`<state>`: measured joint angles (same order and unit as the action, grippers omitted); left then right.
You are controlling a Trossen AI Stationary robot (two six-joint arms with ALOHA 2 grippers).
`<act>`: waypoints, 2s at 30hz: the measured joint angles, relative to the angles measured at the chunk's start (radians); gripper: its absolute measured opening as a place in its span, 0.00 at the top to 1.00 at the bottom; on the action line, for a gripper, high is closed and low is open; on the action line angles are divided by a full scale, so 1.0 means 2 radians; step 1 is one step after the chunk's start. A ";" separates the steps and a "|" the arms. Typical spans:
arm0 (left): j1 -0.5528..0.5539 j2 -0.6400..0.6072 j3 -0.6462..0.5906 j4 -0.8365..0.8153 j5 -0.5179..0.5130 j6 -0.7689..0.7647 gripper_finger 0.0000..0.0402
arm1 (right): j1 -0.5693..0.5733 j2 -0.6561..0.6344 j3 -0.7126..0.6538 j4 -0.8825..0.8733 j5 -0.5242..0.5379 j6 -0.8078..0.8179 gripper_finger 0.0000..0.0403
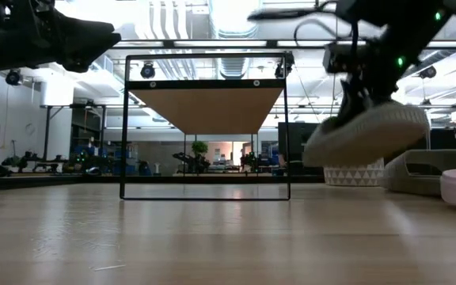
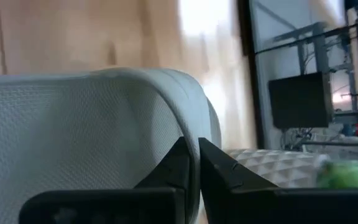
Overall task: Pick and place slides into the shelf
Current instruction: Put the left gray slide on the shelf
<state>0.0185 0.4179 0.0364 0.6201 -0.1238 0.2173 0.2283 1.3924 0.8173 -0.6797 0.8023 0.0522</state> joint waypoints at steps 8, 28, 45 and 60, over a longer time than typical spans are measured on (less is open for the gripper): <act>0.000 0.000 0.000 0.000 0.000 0.000 0.49 | 0.000 -0.072 0.057 -0.056 0.011 -0.007 0.97; 0.000 0.000 0.000 0.000 0.000 0.001 0.49 | 0.002 -0.168 0.159 0.133 -0.209 -0.239 0.97; 0.000 0.043 0.046 0.030 0.167 0.137 0.49 | -0.067 -0.145 0.092 0.259 -0.448 -0.432 0.97; 0.000 0.258 0.245 -0.083 0.142 0.354 0.49 | -0.158 -0.130 0.095 0.293 -0.596 -0.394 0.97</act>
<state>0.0181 0.9341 0.5257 0.4539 0.1609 0.9259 -0.0871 1.1321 1.0065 -0.0933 -0.3902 -0.7357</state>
